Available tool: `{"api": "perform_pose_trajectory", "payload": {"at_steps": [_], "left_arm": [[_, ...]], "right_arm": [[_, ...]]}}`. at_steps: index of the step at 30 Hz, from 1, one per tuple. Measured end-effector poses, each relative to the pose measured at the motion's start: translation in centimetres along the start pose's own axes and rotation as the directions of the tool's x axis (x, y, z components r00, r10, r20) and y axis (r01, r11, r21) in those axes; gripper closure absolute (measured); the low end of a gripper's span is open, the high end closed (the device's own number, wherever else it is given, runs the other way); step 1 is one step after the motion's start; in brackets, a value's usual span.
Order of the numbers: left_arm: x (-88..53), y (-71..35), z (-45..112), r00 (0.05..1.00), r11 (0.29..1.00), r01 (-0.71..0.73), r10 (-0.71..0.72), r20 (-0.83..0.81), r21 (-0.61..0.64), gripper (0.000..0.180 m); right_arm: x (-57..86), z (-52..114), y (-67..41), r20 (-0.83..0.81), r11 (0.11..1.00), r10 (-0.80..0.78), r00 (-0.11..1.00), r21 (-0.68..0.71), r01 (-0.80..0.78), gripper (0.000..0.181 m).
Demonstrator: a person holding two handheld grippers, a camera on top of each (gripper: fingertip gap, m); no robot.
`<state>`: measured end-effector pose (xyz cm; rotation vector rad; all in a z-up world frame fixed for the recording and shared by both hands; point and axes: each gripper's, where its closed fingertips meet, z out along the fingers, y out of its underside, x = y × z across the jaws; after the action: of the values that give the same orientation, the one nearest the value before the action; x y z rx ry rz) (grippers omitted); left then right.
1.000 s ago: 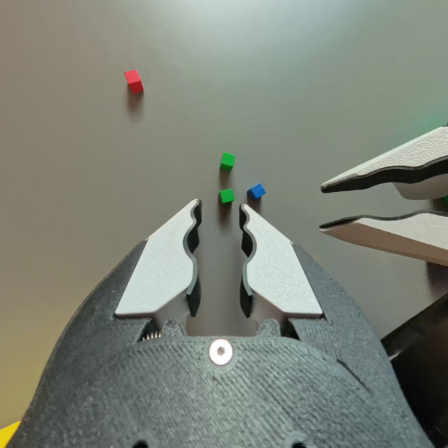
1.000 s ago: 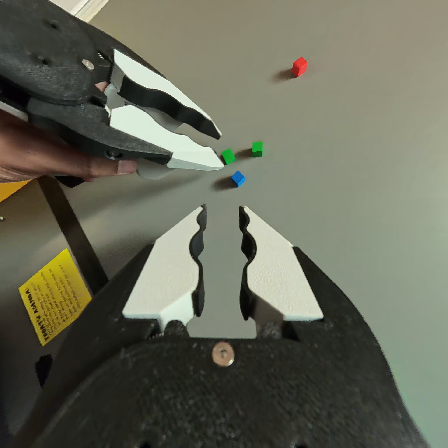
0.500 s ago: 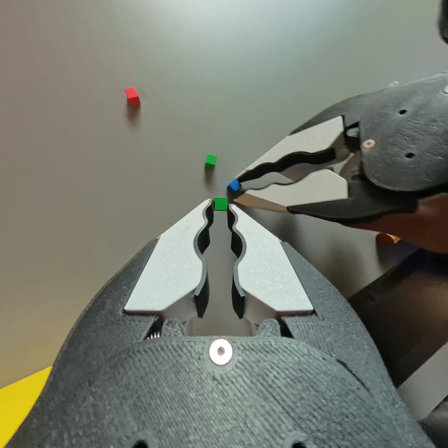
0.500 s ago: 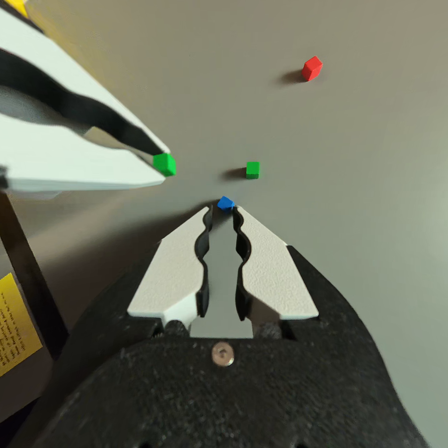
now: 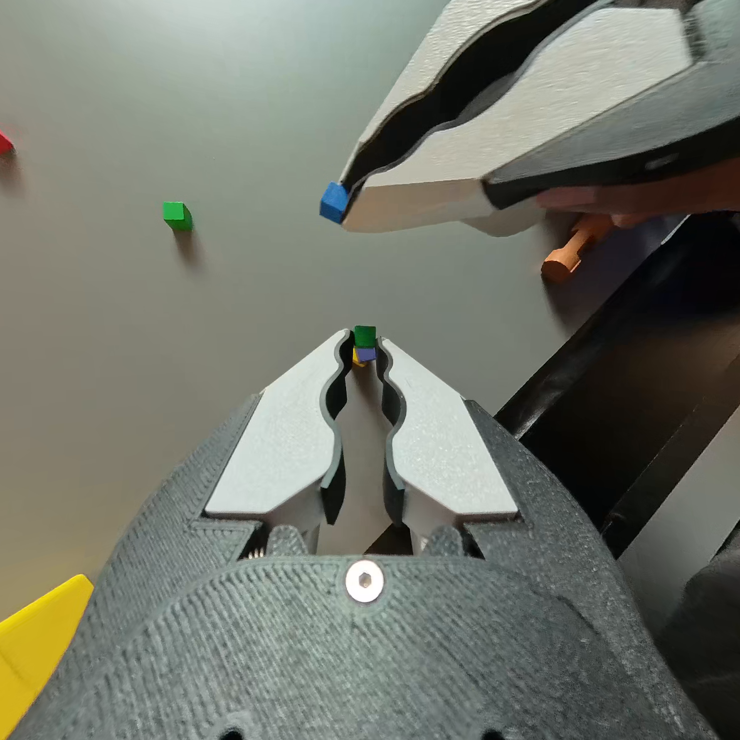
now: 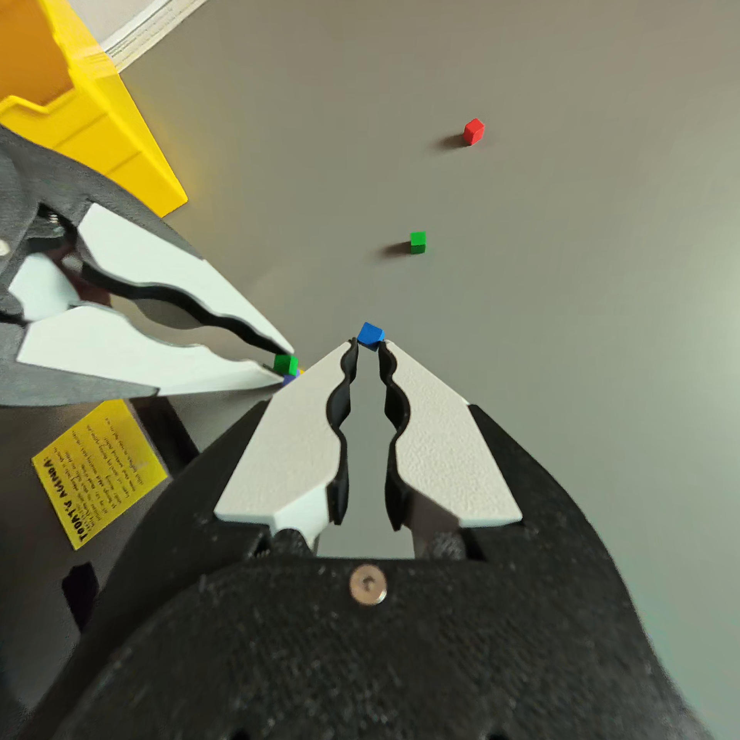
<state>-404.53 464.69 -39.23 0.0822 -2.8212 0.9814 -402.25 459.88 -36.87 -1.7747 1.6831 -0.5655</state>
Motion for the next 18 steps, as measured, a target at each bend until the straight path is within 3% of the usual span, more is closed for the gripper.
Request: {"api": "perform_pose_trajectory", "payload": {"at_steps": [18], "left_arm": [[0.5,1.1,0.4,1.000,1.000,-0.013,0.013,-0.009,-0.005,0.172]], "right_arm": [[-3.0,-2.1,3.3,0.002,0.998,0.055,0.998,-0.034,-0.055,0.172]]}}
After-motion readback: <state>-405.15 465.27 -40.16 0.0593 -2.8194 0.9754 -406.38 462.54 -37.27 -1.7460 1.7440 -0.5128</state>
